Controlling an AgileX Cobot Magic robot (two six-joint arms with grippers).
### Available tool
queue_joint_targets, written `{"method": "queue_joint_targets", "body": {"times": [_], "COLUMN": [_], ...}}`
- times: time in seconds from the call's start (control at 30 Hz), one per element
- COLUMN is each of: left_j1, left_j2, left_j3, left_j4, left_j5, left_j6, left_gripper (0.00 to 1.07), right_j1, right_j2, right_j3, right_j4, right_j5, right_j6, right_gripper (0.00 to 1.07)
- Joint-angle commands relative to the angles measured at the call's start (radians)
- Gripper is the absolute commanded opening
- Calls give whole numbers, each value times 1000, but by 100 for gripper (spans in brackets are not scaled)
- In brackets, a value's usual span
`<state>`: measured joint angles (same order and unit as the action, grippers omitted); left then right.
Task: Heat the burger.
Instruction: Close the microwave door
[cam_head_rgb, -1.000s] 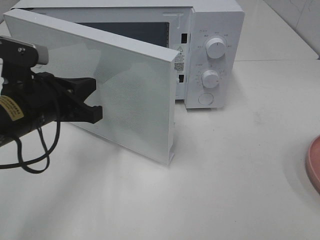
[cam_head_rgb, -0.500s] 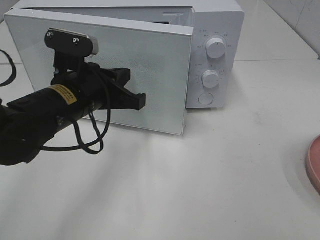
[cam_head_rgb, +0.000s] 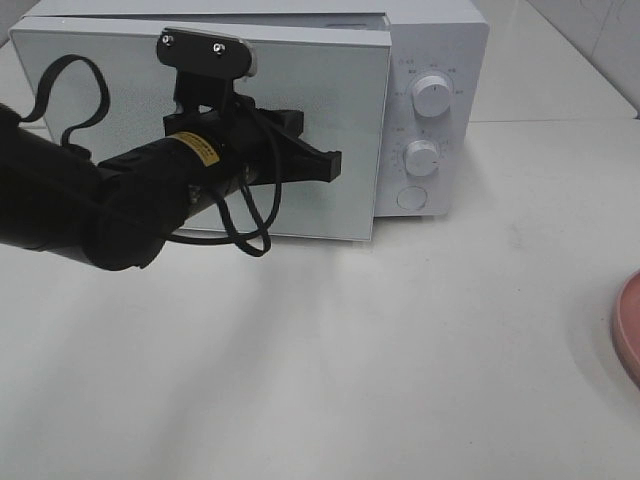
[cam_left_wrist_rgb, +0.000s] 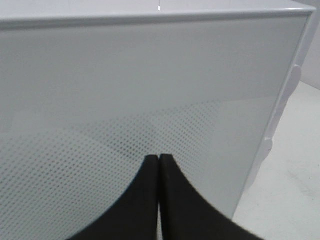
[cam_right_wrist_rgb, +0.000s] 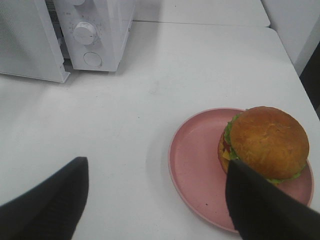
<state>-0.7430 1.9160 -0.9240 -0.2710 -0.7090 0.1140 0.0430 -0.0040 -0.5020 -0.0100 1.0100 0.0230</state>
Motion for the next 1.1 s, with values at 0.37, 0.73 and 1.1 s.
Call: {"method": "queue_joint_targets", "body": {"times": [0.37, 0.73, 1.1], "left_j1": [-6, 21, 80], "left_j2": [123, 157, 137], "left_j3": [-187, -292, -332], "left_j4": [-28, -155, -127], "left_j5": [68, 67, 209], "left_j6": [3, 100, 89], "left_gripper": [0, 0, 0], "right_j1": [-7, -7, -7], "right_j2": [-27, -27, -27], "right_j3": [3, 3, 3], "right_j4": [4, 4, 4], "right_j5": [-16, -16, -16], "right_j6": [-11, -11, -11], "right_gripper": [75, 75, 75]}}
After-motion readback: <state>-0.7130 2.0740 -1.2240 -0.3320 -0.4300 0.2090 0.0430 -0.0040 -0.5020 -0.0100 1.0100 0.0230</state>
